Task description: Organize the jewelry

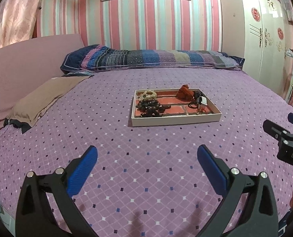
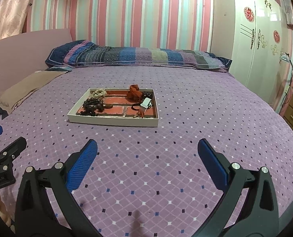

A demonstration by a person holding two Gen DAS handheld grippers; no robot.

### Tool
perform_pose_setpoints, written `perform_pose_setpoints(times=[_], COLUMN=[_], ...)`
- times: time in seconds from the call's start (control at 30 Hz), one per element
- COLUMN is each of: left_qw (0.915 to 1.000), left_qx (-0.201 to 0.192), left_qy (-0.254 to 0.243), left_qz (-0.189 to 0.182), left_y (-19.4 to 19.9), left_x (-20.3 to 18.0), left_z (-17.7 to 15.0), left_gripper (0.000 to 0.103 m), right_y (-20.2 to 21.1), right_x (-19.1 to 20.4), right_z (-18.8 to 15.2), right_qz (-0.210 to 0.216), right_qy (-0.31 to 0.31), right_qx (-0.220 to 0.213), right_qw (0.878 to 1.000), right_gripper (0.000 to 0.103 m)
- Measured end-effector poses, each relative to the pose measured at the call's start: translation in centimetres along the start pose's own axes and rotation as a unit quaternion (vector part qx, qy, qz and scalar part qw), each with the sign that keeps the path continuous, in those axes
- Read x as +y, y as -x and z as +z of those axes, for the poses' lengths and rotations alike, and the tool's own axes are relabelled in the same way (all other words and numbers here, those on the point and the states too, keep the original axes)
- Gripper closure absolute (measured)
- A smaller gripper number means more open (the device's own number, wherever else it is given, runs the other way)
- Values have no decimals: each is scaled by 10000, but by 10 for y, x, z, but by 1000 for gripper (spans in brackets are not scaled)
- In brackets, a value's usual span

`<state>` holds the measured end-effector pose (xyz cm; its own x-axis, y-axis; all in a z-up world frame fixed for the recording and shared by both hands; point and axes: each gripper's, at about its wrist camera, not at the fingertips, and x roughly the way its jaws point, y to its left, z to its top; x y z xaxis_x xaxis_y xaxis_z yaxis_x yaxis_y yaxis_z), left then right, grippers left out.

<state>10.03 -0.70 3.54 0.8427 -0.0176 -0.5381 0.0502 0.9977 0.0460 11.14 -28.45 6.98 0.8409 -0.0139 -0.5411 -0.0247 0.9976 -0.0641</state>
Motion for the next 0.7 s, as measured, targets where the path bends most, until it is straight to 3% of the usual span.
perform_pose_setpoints(times=[0.7], left_qw=[9999], left_qx=[-136], left_qy=[21], left_qz=[79], left_y=[6], left_x=[0], left_z=[3], left_gripper=[4], right_y=[-1], right_x=[-1], right_z=[1], right_qz=[-115], right_qy=[-30], right_qx=[-18], right_qw=[9999], right_gripper=[4])
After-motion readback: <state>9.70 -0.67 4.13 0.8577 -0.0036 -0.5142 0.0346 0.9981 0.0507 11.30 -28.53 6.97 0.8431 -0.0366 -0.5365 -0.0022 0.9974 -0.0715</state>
